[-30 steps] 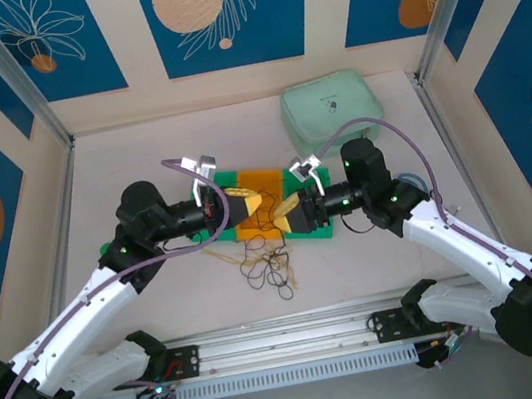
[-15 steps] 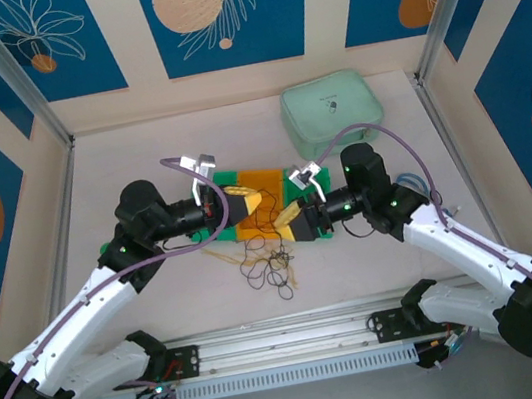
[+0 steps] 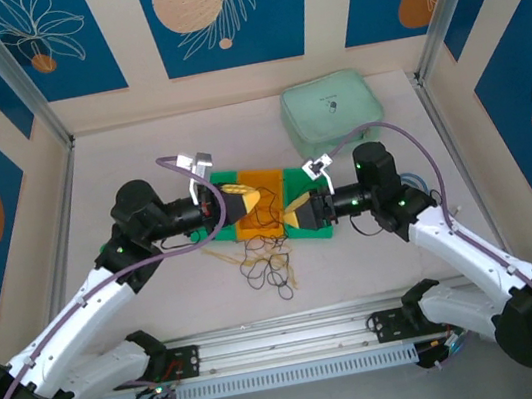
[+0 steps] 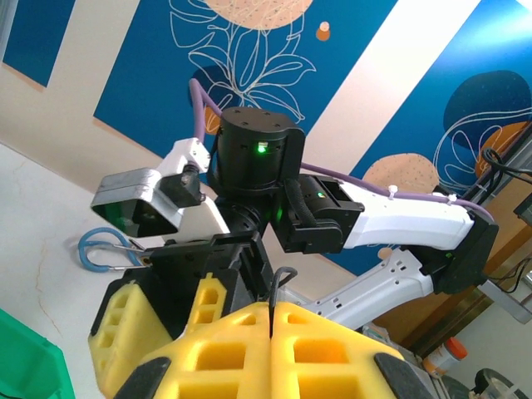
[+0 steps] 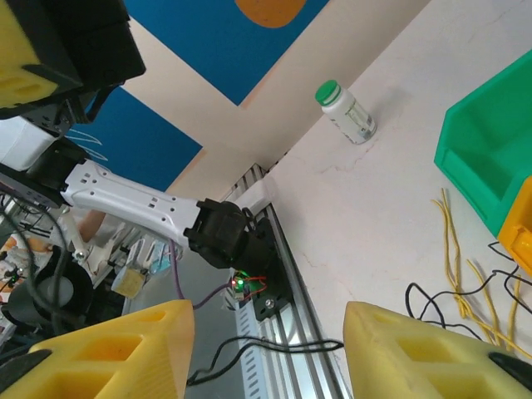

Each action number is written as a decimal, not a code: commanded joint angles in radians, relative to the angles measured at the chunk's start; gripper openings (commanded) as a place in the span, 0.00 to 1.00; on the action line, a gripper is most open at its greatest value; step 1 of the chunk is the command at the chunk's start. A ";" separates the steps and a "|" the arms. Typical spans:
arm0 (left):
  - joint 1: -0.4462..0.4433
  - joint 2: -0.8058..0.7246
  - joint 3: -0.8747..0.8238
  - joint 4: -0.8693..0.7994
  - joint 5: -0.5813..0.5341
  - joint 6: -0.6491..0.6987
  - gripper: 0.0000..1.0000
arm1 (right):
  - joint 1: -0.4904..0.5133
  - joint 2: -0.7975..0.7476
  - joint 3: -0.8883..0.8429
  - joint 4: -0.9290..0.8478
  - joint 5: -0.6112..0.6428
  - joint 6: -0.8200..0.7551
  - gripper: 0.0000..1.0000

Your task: Untangle the cables

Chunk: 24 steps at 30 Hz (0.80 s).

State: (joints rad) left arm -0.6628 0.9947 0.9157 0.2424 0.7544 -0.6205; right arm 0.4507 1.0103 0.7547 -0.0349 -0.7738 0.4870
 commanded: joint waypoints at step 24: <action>0.014 0.013 0.054 -0.012 -0.012 0.022 0.00 | 0.081 -0.019 -0.035 0.194 -0.154 0.060 0.52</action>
State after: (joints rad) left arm -0.6628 1.0077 0.9306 0.2020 0.7471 -0.6197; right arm 0.5220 0.9840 0.7155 0.1680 -0.9138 0.5583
